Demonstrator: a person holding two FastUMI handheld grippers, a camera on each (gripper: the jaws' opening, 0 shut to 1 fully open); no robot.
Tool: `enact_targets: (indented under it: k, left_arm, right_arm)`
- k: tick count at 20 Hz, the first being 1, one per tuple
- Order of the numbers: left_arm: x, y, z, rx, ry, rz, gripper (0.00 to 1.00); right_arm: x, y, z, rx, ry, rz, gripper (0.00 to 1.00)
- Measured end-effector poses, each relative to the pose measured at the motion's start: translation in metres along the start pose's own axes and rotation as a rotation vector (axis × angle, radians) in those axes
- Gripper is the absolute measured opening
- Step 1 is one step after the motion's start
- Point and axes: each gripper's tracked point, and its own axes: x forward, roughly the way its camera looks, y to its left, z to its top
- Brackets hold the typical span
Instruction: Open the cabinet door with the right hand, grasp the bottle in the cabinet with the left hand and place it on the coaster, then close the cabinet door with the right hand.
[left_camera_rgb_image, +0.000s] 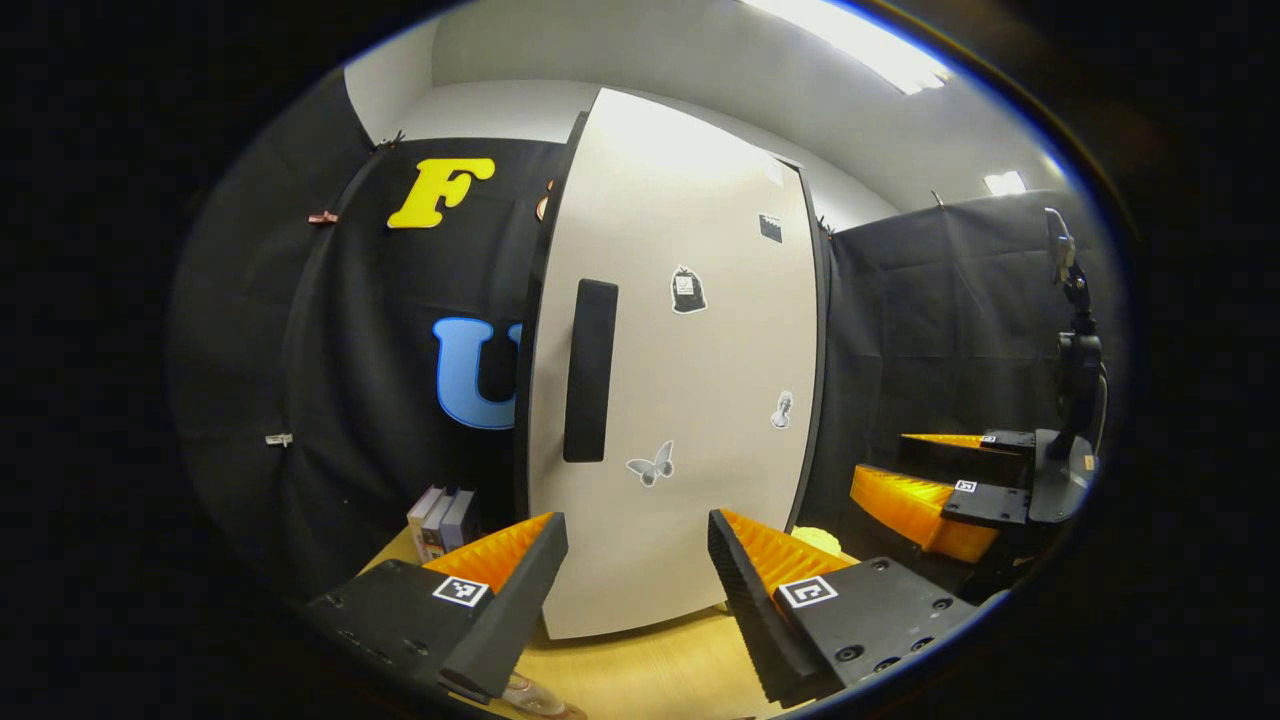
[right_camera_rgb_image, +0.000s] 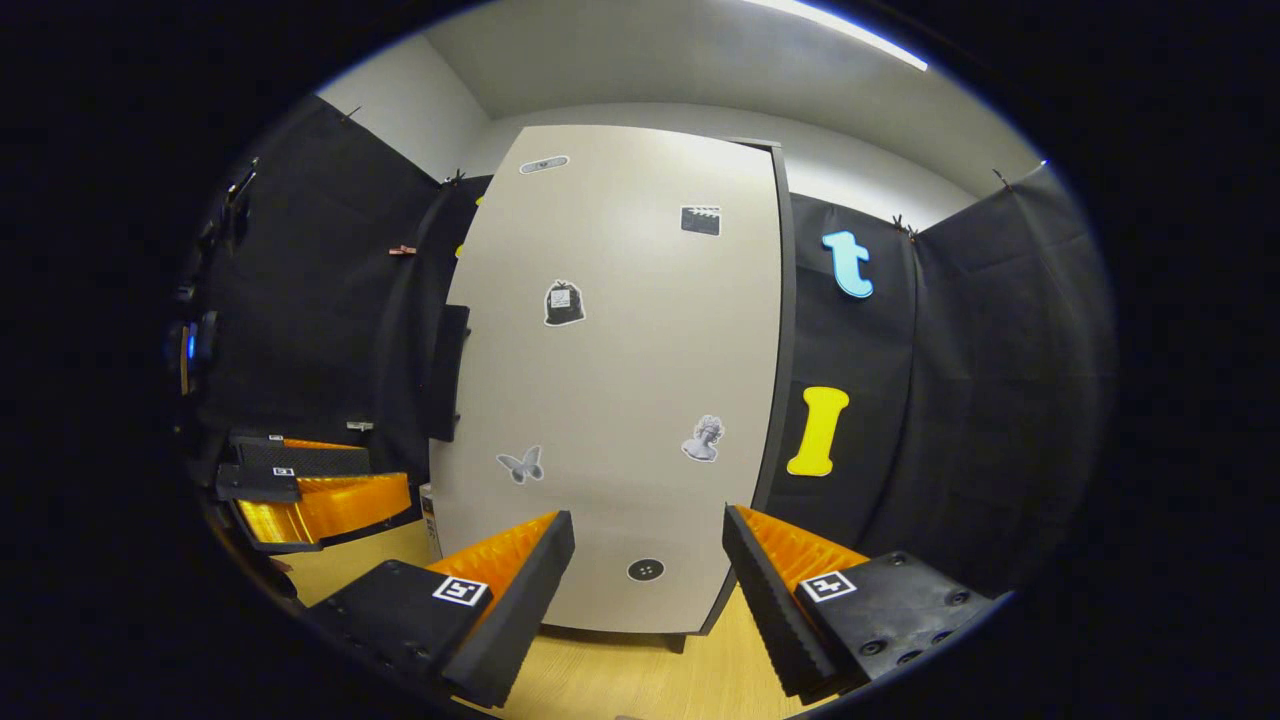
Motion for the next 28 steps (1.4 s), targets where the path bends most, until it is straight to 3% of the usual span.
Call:
enact_targets:
  k: [2, 12, 17, 20, 28]
  left_arm:
    - [0.001, -0.002, 0.003, 0.006, -0.011, -0.004, 0.9]
    - [0.003, -0.001, 0.006, 0.02, -0.014, -0.003, 0.9]
    - [0.003, 0.0, 0.005, 0.019, -0.014, -0.005, 0.9]
    - [0.004, -0.002, 0.004, 0.02, -0.01, -0.01, 0.89]
    - [0.005, -0.003, 0.001, 0.017, -0.006, -0.019, 0.9]
  right_arm:
    - [-0.002, 0.014, -0.001, 0.017, 0.008, 0.046, 0.95]
    - [-0.005, 0.018, 0.013, 0.053, -0.045, 0.054, 0.97]
    - [-0.001, 0.008, 0.016, 0.06, -0.052, 0.019, 0.97]
    - [-0.003, 0.014, 0.023, 0.123, -0.07, 0.059, 0.97]
    - [-0.003, 0.013, 0.022, 0.176, -0.062, 0.073, 0.92]
